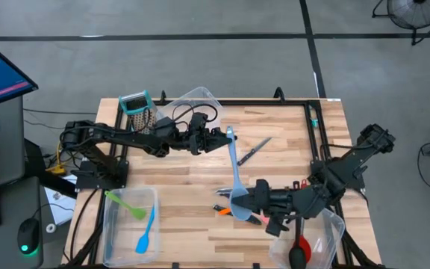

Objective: Pick & Place Kitchen Items
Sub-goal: Put the gray serving spoon into the bottom right transparent bin, then put the black knife into the top transparent bin

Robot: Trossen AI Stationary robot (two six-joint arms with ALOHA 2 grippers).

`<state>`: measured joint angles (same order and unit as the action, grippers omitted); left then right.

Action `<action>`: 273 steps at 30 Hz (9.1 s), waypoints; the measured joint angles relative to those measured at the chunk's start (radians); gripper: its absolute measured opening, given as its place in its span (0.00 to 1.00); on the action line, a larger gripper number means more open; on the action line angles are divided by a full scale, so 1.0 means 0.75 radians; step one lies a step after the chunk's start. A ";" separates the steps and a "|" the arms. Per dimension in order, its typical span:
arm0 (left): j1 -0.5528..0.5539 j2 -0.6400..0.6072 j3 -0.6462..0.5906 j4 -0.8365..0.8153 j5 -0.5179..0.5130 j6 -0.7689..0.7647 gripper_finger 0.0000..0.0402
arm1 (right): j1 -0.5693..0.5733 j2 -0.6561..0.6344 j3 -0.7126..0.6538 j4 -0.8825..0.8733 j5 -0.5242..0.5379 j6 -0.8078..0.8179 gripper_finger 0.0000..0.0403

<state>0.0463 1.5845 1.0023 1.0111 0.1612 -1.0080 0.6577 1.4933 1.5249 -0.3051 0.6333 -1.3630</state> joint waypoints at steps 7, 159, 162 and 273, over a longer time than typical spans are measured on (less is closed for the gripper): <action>-0.003 0.000 0.000 0.000 0.009 -0.039 0.46 | -0.033 0.000 0.000 -0.003 -0.041 0.014 0.13; 0.006 -0.066 0.000 -0.367 0.479 0.818 0.52 | -0.257 -0.269 -0.001 -0.251 0.247 2.186 0.11; 0.006 -0.099 0.000 -0.414 0.523 0.805 0.56 | -0.134 -0.330 -0.001 -0.347 0.383 2.294 0.11; -0.404 -0.708 -0.003 -1.106 0.444 0.985 0.24 | 0.359 0.152 0.407 -1.038 0.524 3.039 0.62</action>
<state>-0.2565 1.0533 1.0004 0.1815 0.4942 -0.2693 0.9269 1.6073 1.8304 -1.0836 1.0261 0.9166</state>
